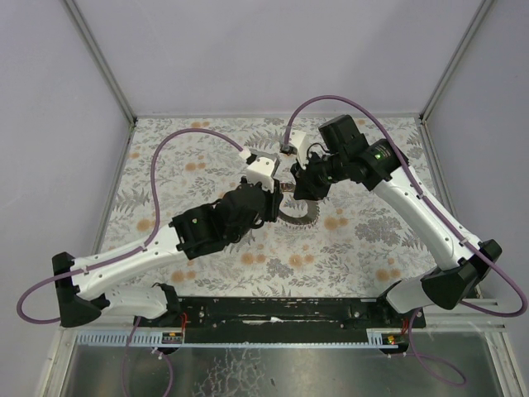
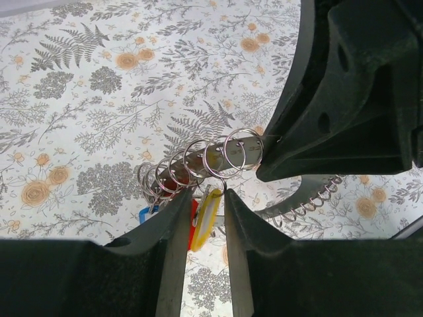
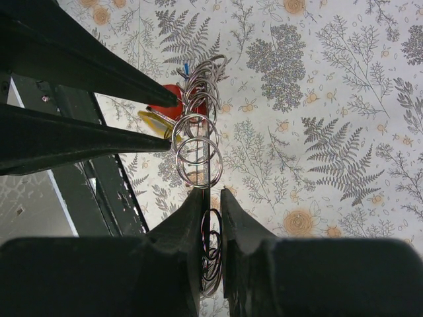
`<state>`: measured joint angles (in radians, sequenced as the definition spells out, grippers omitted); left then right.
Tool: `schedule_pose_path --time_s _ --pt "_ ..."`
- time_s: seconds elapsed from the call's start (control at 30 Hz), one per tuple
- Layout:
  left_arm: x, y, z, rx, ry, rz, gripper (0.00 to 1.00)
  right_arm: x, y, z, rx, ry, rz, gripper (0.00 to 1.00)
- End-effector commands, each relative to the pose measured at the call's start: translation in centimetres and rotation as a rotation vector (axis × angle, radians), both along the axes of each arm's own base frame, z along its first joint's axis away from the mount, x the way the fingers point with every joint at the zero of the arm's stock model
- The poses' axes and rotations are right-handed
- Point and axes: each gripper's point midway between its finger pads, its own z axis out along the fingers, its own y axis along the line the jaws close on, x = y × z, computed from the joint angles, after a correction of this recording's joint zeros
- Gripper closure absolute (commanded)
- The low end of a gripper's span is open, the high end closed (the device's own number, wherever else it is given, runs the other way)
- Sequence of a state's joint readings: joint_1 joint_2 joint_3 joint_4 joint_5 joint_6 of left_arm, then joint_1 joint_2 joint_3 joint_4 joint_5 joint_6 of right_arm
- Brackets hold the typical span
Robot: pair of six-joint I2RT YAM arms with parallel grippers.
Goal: Remove the keys from the keyring
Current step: Pick up the key from the keyring.
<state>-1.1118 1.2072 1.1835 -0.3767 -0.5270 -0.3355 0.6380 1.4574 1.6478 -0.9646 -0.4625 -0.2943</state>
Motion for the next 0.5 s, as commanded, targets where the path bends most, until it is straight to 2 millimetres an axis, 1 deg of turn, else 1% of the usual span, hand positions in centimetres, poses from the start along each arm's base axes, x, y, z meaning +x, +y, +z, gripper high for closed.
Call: schedule_pose_path --time_s 0.0,0.2,0.3,0.47 --pt "0.85 0.53 2.65 -0.025 -0.055 0.043 0.75 0.1 0.49 2.39 0.067 -0.029 0.003 1.0" --pt "0.84 0.15 3.27 -0.038 -0.068 0.027 0.78 0.02 0.46 2.43 0.068 -0.031 0.004 1.0" --pt "0.78 -0.16 3.12 -0.031 -0.064 0.014 0.83 0.03 0.48 2.5 0.07 -0.031 0.003 1.0" --pt "0.78 -0.11 2.83 -0.019 -0.06 0.014 0.83 -0.04 0.41 2.59 0.072 -0.034 0.005 1.0"
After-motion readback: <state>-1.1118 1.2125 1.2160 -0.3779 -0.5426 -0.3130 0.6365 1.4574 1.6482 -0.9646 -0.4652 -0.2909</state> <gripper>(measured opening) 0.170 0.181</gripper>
